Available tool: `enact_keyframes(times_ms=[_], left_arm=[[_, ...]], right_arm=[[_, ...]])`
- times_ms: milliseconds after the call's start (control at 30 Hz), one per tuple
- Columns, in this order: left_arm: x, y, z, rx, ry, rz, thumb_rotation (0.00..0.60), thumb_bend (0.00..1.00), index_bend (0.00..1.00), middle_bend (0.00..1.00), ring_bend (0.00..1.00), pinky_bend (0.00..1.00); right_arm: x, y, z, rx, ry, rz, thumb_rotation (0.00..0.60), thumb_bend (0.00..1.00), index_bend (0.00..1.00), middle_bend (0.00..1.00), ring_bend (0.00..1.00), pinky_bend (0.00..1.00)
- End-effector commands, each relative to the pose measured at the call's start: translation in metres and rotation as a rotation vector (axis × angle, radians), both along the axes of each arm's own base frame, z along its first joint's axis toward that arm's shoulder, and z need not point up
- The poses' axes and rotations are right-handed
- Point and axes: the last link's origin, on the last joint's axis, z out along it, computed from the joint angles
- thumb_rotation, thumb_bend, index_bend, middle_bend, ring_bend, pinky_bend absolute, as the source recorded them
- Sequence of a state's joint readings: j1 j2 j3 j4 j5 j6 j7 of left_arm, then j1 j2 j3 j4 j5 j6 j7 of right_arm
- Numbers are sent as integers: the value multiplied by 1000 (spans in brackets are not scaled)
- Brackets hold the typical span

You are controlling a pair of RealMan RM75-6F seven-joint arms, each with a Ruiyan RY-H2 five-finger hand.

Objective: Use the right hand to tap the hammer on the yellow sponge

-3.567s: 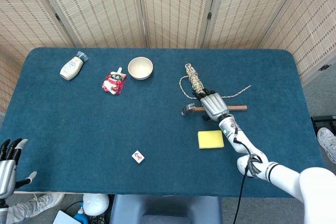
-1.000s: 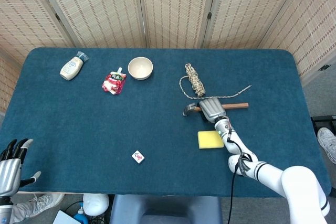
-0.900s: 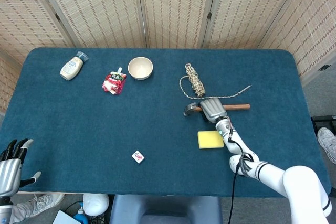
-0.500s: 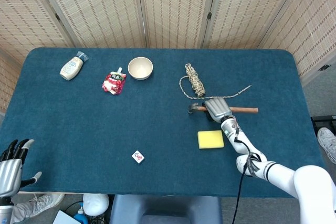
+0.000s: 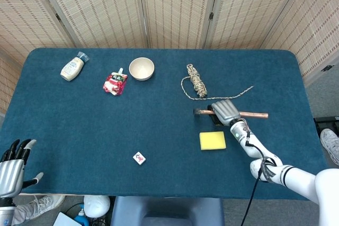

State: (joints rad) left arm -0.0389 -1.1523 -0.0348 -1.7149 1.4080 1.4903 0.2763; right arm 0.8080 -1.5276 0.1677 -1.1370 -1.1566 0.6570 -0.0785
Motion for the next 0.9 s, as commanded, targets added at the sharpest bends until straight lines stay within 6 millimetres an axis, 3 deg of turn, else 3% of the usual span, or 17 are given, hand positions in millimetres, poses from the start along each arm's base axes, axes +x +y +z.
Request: enact_keyframes(times_ms=[33,433,900], left_arm=[[2,1,0,0,2,-6,600,199,138,140,65,203],[10,4,1,1,20,-21,600,199,142,155,65,203],[22,7,0,-15,39,-27,600,199,142,167,65,203]], right_arm=[[-4,7,7,18,-40,-10,600,968,817,793,723,789],[-5,36,25,130,-270,-27,600,967,848,836,801,846],[-35,78,71,213,-241,7,600,962,848,836,802,846]])
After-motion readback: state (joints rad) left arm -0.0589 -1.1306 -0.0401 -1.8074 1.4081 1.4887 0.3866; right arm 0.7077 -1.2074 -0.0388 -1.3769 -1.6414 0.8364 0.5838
